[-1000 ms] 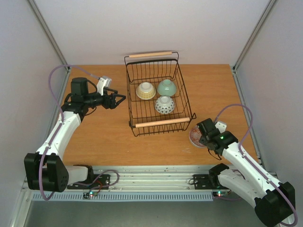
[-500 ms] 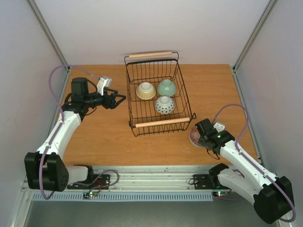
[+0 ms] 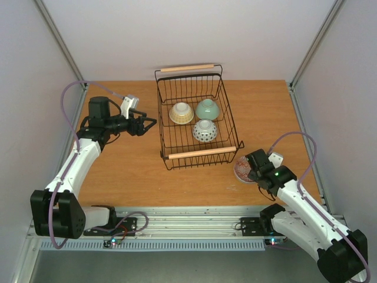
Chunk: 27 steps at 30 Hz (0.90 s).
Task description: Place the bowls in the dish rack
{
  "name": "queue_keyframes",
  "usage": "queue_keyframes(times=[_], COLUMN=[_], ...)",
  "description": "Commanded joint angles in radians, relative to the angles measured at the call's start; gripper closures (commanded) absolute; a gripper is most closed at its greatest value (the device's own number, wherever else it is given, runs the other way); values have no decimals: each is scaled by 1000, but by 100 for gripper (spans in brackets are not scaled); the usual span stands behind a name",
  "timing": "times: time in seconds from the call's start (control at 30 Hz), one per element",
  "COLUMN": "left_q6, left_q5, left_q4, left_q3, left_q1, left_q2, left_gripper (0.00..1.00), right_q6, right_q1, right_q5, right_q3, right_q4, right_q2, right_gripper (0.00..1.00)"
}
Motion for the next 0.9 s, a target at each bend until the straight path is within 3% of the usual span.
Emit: queue_keyframes(times=[0.0, 0.47, 0.87], left_q6=[-5, -6, -7], left_q5=[8, 11, 21], left_q4=[35, 35, 34], left_q3=[7, 7, 7], left_q1=[2, 1, 1], left_q2=[3, 6, -8], left_gripper=[21, 21, 21], right_q6=[25, -53, -129], right_q1=[6, 22, 22], right_q5=[25, 145, 307], right_q3=[-7, 127, 306], right_q4=[-34, -114, -137], right_q2=[-49, -207, -175], right_gripper=[98, 99, 99])
